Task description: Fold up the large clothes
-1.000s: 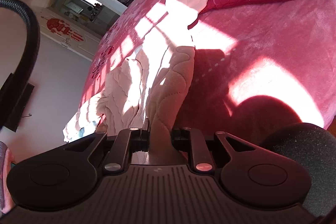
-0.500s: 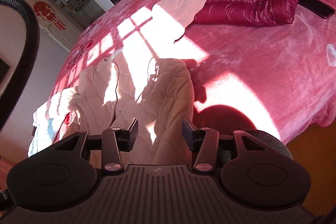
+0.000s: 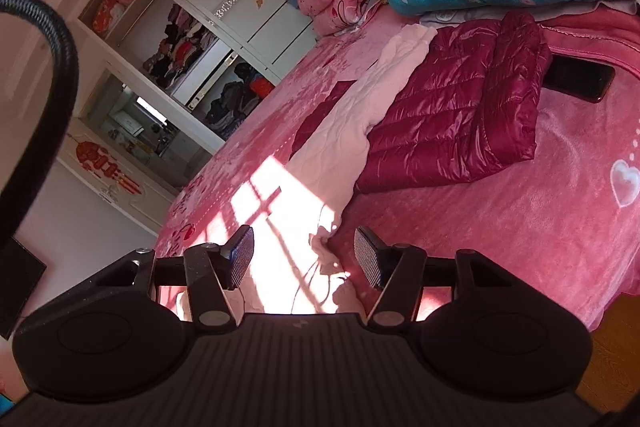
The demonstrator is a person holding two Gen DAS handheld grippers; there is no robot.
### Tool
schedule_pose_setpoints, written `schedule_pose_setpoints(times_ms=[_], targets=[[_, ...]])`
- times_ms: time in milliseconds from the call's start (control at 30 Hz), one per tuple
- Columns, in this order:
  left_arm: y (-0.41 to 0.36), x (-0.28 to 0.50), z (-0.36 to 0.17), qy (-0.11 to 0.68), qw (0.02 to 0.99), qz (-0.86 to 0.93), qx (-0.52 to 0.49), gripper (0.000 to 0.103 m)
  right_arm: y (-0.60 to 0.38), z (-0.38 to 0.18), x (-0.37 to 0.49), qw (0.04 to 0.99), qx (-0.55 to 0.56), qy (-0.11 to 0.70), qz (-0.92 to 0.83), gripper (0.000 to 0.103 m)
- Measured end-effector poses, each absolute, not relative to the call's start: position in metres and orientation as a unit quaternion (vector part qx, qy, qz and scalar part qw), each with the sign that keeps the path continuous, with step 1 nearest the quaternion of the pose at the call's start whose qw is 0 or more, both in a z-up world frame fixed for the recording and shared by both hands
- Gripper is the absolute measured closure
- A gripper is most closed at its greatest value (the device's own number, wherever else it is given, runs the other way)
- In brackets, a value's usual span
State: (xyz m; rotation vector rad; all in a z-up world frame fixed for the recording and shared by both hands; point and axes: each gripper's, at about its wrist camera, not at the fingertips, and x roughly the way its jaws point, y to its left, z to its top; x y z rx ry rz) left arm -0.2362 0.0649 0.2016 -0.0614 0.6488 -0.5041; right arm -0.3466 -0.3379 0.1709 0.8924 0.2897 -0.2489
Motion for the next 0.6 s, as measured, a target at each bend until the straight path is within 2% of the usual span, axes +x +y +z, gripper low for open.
schedule_pose_setpoints(times_ms=[200,467,533,600], targets=[[-0.008,-0.211,0.203,0.297,0.91,-0.288,-0.038,0.075,-0.383,0.16,-0.328,0.868,0.472,0.072,-0.134,0.022],[-0.085,-0.181,0.18,0.304,0.903,-0.303,-0.027,0.064,-0.442,0.137,-0.29,0.847,0.514,0.031,-0.13,0.017],[-0.097,-0.173,0.172,0.311,0.9,-0.303,-0.026,0.06,-0.455,0.13,-0.276,0.839,0.529,0.023,-0.128,0.011],[-0.108,-0.165,0.162,0.316,0.899,-0.302,-0.025,0.046,-0.464,0.124,-0.262,0.832,0.539,0.022,-0.127,0.004]])
